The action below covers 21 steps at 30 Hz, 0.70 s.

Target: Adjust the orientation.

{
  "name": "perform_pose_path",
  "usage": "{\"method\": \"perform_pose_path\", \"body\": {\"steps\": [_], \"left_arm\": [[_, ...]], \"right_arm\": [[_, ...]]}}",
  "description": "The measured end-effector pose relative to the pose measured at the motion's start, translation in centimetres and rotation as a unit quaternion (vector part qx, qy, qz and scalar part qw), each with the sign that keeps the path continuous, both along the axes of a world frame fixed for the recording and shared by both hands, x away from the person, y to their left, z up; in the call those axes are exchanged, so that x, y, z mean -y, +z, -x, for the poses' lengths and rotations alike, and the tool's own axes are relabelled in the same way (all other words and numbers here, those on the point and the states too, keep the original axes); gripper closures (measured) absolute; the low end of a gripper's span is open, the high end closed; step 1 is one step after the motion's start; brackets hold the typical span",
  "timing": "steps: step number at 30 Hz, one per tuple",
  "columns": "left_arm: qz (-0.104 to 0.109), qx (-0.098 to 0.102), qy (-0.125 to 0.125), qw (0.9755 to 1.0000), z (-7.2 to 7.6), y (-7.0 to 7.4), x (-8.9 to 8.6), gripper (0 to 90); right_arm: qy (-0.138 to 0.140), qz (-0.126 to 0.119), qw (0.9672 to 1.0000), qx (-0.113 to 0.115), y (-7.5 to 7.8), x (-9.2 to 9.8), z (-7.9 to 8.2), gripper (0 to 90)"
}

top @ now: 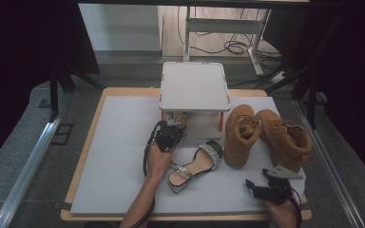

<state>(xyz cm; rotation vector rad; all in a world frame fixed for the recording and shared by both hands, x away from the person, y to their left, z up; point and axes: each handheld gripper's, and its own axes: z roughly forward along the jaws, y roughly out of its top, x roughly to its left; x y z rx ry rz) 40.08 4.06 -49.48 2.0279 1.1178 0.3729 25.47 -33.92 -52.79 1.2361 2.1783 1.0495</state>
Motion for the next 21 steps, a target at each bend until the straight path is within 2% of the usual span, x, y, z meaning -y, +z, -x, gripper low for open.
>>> {"method": "perform_pose_path", "body": {"steps": [10,21], "left_arm": [[0.002,0.002,0.005,1.0000,-0.09,0.00,-0.25,89.2],[0.007,-0.003,0.010,0.9999,-0.54,-0.13,-0.41,88.6]], "right_arm": [[0.000,0.000,1.0000,0.000,0.00,0.00,0.00,15.6],[0.000,0.000,1.0000,0.000,0.00,0.00,0.00,15.6]]}}
